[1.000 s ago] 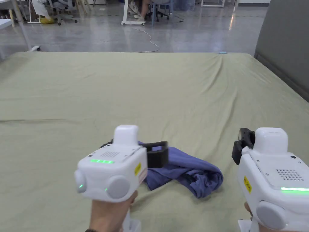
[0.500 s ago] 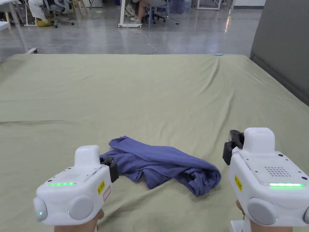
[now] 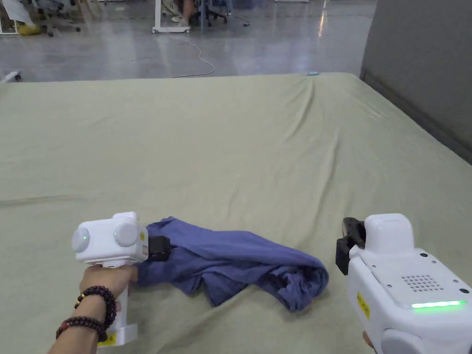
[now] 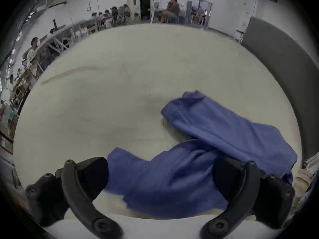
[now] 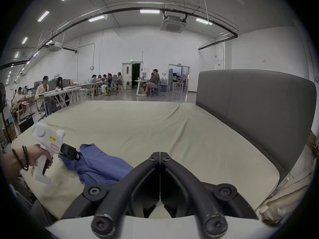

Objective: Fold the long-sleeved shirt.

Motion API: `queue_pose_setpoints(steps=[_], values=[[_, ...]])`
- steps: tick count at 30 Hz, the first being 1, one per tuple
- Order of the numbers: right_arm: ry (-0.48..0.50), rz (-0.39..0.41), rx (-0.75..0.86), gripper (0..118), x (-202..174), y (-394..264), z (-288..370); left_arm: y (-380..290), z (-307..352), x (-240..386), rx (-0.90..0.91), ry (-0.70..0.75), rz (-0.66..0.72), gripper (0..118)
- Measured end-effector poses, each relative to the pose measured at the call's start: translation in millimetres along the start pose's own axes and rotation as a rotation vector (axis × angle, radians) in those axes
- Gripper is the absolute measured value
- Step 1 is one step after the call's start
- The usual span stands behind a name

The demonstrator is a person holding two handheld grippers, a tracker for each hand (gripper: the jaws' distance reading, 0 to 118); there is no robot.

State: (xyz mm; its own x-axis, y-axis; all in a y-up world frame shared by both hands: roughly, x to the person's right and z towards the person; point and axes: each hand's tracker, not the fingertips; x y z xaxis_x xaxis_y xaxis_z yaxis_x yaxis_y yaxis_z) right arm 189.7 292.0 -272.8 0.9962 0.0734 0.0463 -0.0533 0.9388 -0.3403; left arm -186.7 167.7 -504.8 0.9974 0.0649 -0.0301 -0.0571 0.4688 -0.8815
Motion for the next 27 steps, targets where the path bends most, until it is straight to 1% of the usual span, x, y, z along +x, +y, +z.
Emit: queue_pose_setpoints(steps=[2, 3, 4, 5, 6, 7, 8, 9, 10, 11, 12, 14, 15, 16, 17, 18, 19, 20, 21, 22, 23, 27], values=[[-0.006, 0.001, -0.019, 0, 1.4, -0.6, -5.3, -6.6, -4.9, 7.1, -0.043, 0.000, -0.015, 118], [-0.006, 0.001, -0.025, 0, 1.5, -0.8, -7.1, -8.9, -6.4, 8.9, -0.033, -0.003, -0.020, 114], [-0.006, -0.001, -0.032, 0, 1.6, -1.5, -9.7, -13.9, -2.4, 11.5, -0.016, -0.032, -0.045, 105], [-0.002, -0.003, -0.051, 0, 1.2, -2.6, -13.3, -16.3, 7.9, 16.3, 0.017, -0.051, -0.070, 92], [0.004, -0.005, -0.071, 0, 0.5, -4.1, -17.1, -16.5, 16.9, 19.2, 0.030, -0.072, -0.076, 61], [0.027, -0.012, -0.116, 4, -1.0, -7.3, -23.4, -16.9, 27.4, 22.6, 0.063, -0.114, -0.076, 20], [0.041, -0.013, -0.157, 23, -2.5, -11.1, -30.0, -18.0, 33.8, 26.2, 0.078, -0.185, -0.065, 10], [0.064, -0.023, -0.223, 65, -5.1, -15.4, -38.5, -16.7, 38.4, 29.7, 0.073, -0.149, -0.074, 10], [0.087, -0.029, -0.336, 90, -8.8, -21.8, -52.1, -17.3, 43.3, 35.8, 0.075, -0.112, -0.118, 10], [0.105, -0.036, -0.393, 100, -12.7, -30.7, -64.1, -18.4, 46.4, 38.8, 0.088, -0.095, -0.148, 10], [0.132, -0.026, -0.437, 98, -16.2, -38.5, -73.3, -19.1, 49.5, 40.1, 0.096, -0.103, -0.145, 10], [0.176, 0.020, -0.561, 98, -27.5, -57.8, -94.3, -14.4, 52.0, 37.2, 0.089, -0.123, -0.121, 10], [0.191, 0.026, -0.587, 96, -32.5, -67.9, -101.0, -14.7, 54.7, 36.5, 0.088, -0.129, -0.109, 10], [0.203, 0.038, -0.600, 89, -38.3, -77.1, -108.3, -15.7, 58.6, 36.1, 0.092, -0.129, -0.104, 10], [0.212, 0.064, -0.604, 74, -42.7, -82.0, -113.1, -13.0, 58.8, 32.7, 0.095, -0.130, -0.104, 10], [0.198, 0.084, -0.589, 39, -46.0, -85.1, -117.3, -13.6, 61.7, 32.2, 0.099, -0.131, -0.110, 10], [0.142, 0.134, -0.569, 10, -50.7, -89.9, -123.7, -14.9, 65.8, 31.7, 0.103, -0.131, -0.120, 10], [0.096, 0.158, -0.581, 9, -52.1, -91.7, -130.4, -16.4, 69.2, 30.8, 0.107, -0.130, -0.126, 10], [0.115, 0.136, -0.583, 9, -48.8, -88.4, -133.2, -14.9, 69.4, 26.4, 0.110, -0.138, -0.126, 10], [0.161, 0.076, -0.582, 9, -43.0, -81.2, -131.7, -15.4, 72.7, 23.4, 0.113, -0.151, -0.121, 10], [0.157, 0.027, -0.569, 8, -36.1, -71.2, -128.4, -16.5, 79.1, 19.7, 0.128, -0.163, -0.104, 10], [0.172, -0.083, -0.377, 7, -5.2, -20.7, -108.2, -8.5, 110.7, 4.8, 0.208, -0.211, -0.054, 10]])
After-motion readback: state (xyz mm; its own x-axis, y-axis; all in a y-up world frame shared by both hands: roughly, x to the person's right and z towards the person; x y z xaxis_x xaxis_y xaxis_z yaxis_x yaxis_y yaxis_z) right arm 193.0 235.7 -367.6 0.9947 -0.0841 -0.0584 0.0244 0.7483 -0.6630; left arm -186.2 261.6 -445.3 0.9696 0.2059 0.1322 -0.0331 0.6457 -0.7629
